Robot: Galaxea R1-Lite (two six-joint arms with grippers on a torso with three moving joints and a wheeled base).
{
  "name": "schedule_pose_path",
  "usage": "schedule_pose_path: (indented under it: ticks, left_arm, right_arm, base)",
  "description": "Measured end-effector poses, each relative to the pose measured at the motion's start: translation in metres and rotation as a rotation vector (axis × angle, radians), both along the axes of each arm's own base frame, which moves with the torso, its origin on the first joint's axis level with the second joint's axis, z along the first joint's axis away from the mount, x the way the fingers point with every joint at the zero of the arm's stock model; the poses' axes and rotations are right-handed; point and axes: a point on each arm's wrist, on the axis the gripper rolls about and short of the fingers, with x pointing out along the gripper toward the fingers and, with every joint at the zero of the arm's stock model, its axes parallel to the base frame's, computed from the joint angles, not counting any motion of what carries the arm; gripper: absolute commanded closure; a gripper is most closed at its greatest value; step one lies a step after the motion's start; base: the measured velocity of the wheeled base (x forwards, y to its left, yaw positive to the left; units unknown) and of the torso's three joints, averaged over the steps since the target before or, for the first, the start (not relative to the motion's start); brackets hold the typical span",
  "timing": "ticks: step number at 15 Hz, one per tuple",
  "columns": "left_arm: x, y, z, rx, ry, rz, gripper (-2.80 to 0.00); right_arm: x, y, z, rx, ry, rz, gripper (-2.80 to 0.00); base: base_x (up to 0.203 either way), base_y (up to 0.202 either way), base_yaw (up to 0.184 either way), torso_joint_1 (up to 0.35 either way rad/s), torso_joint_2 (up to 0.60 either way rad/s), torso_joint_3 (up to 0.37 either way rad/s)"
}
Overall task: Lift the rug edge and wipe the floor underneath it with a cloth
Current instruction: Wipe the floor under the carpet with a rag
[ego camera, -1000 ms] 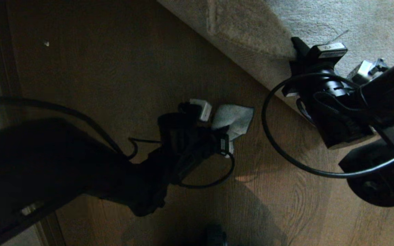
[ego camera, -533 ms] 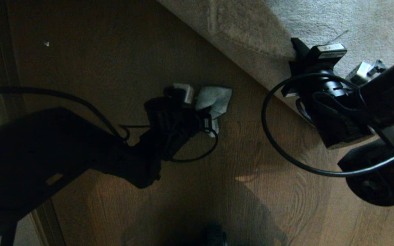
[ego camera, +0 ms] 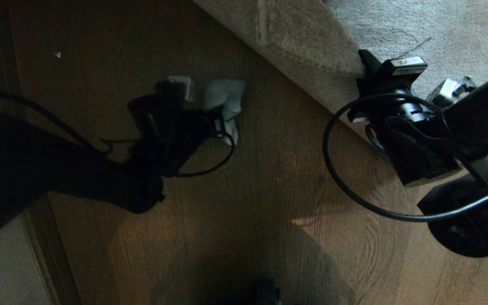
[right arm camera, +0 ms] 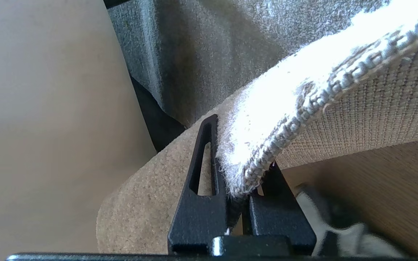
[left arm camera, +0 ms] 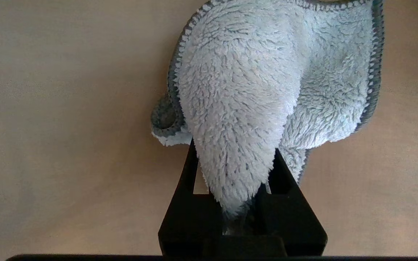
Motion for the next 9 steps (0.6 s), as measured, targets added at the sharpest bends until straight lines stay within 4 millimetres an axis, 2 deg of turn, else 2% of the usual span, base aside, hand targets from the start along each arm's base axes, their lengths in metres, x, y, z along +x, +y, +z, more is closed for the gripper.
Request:
schedule_pose_path:
  ticks: [2, 4, 7, 9]
  left_arm:
    - [-0.013, 0.008, 0.005, 0.005, 0.009, 0.003, 0.0]
    - [-0.035, 0.015, 0.009, 0.015, 0.027, -0.008, 0.0]
    - [-0.081, 0.025, 0.003, 0.059, 0.109, -0.05, 0.0]
    - [-0.122, 0.02, -0.008, 0.104, 0.18, -0.137, 0.0]
  right_arm:
    - [0.0, 0.0, 0.0, 0.005, 0.001, 0.003, 0.0]
    - [0.0, 0.0, 0.0, 0.011, 0.003, 0.003, 0.0]
    - [0.0, 0.0, 0.0, 0.021, 0.006, -0.008, 0.0]
    - [-0.001, -0.001, 0.001, 0.025, 0.005, -0.014, 0.0]
  base:
    - [0.0, 0.0, 0.0, 0.0, 0.0, 0.0]
    - [0.0, 0.0, 0.0, 0.0, 0.0, 0.0]
    - [0.0, 0.0, 0.0, 0.0, 0.0, 0.0]
    - [0.0, 0.0, 0.0, 0.0, 0.0, 0.0]
